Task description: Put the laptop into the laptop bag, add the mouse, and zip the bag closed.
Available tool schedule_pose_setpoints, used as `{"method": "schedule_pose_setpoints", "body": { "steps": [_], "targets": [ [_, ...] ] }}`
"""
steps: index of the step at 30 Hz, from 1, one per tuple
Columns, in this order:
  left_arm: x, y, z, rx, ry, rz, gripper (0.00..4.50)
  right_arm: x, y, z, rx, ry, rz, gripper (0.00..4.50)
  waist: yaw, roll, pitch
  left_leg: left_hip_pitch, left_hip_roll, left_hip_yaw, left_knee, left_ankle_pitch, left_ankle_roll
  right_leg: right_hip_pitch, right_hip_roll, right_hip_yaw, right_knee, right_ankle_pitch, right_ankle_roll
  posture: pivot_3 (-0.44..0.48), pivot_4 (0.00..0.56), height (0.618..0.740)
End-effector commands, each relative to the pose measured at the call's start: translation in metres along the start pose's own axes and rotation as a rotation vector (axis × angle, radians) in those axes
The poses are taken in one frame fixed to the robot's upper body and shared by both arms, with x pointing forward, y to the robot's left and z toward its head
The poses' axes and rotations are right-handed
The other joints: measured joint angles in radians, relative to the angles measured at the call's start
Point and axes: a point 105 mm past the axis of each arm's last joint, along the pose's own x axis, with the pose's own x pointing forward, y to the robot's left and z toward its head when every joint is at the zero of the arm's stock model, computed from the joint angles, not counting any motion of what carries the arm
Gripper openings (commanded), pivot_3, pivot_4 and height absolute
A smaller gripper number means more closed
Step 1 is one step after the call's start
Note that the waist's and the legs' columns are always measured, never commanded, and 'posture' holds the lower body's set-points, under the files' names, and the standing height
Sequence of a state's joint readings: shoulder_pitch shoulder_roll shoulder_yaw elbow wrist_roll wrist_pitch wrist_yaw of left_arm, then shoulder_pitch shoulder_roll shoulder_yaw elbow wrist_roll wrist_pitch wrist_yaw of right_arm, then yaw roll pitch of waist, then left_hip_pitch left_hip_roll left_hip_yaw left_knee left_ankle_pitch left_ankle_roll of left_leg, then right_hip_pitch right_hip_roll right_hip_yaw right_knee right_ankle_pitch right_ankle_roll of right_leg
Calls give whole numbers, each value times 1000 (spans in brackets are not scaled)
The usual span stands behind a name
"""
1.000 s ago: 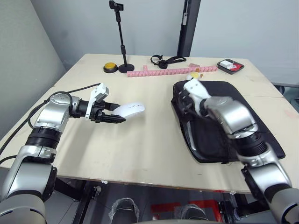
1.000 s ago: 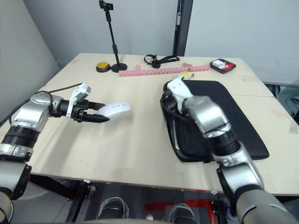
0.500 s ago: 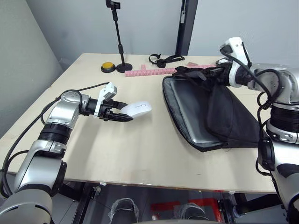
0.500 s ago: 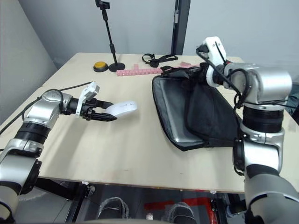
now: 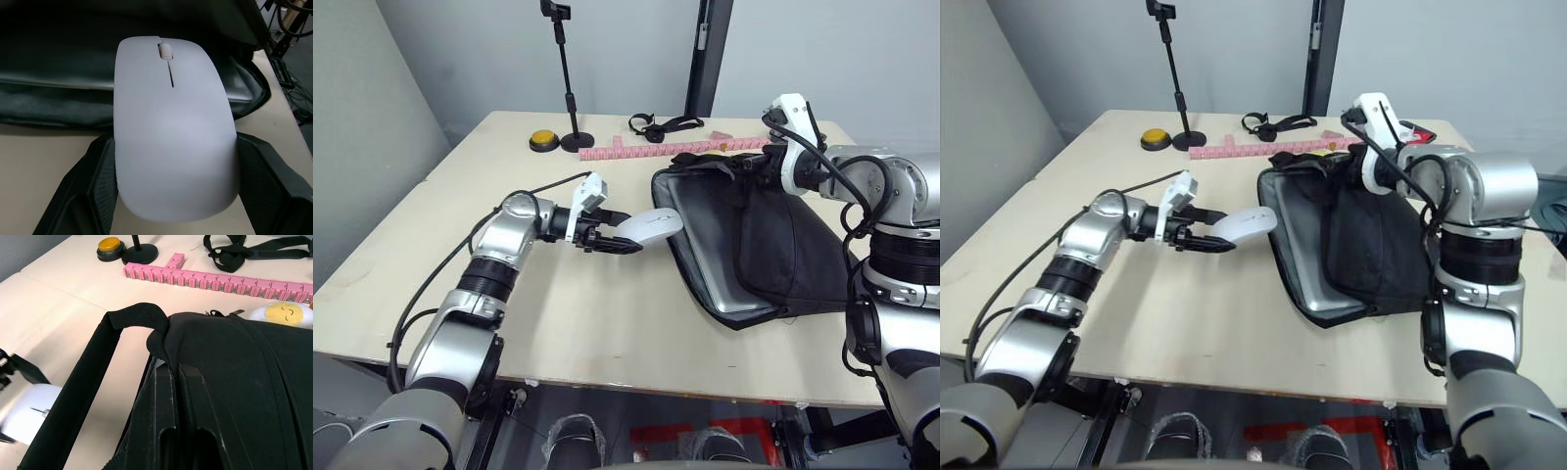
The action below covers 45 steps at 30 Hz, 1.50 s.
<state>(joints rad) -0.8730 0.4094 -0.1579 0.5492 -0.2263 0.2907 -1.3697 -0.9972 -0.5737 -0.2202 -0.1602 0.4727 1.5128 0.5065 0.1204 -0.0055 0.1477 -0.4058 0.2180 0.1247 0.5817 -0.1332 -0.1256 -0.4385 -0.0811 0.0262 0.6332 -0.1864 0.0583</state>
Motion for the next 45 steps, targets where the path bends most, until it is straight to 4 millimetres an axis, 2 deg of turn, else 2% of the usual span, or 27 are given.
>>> {"method": "schedule_pose_setpoints", "body": {
  "steps": [1, 8, 16, 33, 41, 43, 45],
  "targets": [
    [21, 13, 8, 61, -15, 76, 2794, -14, 19, 26, -61, -119, 54, 30, 2, 0, 0, 0, 0, 0, 0, 0, 0, 0, 0, 0, 0, 0, 0, 0, 150, 739],
    [66, 15, 7, 27, -79, 78, 2794, -15, 33, 25, -62, -120, 84, 30, 2, 0, 0, 0, 0, 0, 0, 0, 1, 0, 0, 0, -1, 0, 1, 0, 150, 739],
    [90, 13, 0, 30, -63, 90, 2794, -19, 41, 26, -74, -142, 102, 30, 6, 0, 0, 0, 0, 0, 0, 0, 1, 0, 0, 0, -1, 1, 1, 0, 150, 739],
    [120, 8, 4, 34, -100, 122, 2794, -15, 50, 27, -74, -134, 140, 30, 7, 0, 0, 0, 0, 0, 0, 0, 1, 1, 0, 0, -2, 1, 1, 0, 150, 739],
    [125, 8, 5, 0, -115, 144, 2794, -15, 49, 26, -73, -128, 137, 30, 10, 0, 0, 0, -1, 0, 0, 0, 1, 1, -1, 0, -2, 1, 1, 0, 150, 739],
    [119, 12, 0, -33, -114, 166, 3829, -15, 47, 26, -69, -126, 130, 0, 9, 0, 0, 0, -1, 0, 0, 0, 1, 1, -1, 0, -2, 1, 1, 0, 150, 739],
    [116, 11, -1, -41, -126, 146, 4481, -15, 46, 25, -66, -124, 125, 0, 9, 0, 0, 0, -1, 0, 0, 0, 1, 1, -1, 0, -2, 1, 1, 0, 150, 739]
  ]
}}
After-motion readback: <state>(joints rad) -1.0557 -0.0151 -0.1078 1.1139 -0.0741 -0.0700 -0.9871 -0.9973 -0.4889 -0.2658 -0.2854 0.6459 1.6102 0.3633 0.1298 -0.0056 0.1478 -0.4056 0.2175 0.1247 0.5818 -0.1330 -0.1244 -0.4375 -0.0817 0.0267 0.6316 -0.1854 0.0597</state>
